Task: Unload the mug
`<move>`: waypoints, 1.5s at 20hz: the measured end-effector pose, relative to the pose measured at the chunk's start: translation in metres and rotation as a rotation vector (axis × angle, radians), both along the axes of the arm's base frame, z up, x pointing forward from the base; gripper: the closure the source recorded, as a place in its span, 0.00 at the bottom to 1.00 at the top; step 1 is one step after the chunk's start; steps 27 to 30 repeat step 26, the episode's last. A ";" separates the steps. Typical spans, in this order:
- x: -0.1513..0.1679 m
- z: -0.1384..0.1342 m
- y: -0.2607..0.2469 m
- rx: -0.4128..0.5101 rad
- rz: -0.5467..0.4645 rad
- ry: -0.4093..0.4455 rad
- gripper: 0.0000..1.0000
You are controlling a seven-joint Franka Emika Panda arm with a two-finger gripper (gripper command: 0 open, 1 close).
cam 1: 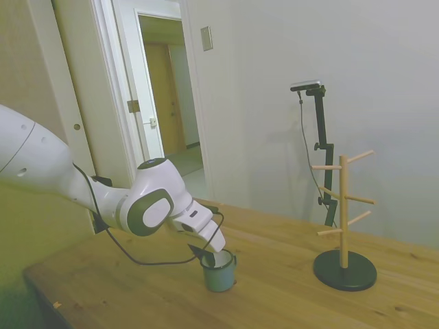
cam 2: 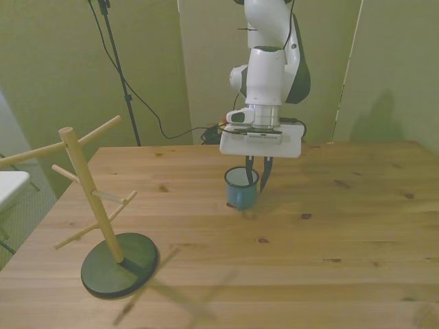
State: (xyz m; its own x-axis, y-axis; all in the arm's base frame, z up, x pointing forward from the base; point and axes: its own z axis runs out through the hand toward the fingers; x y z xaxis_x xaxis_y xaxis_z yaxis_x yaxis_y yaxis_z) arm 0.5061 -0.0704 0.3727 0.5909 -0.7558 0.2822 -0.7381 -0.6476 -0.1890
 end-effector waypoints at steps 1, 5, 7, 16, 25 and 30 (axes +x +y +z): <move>0.000 0.000 0.000 0.000 0.000 -0.001 0.00; 0.002 0.005 -0.003 -0.001 -0.005 -0.010 0.00; 0.004 0.008 -0.006 -0.001 -0.010 -0.015 0.00; -0.022 0.045 -0.003 0.016 0.009 -0.070 0.00; -0.090 0.081 0.019 0.034 0.077 -0.106 0.00; -0.096 0.083 0.020 0.035 0.081 -0.104 0.00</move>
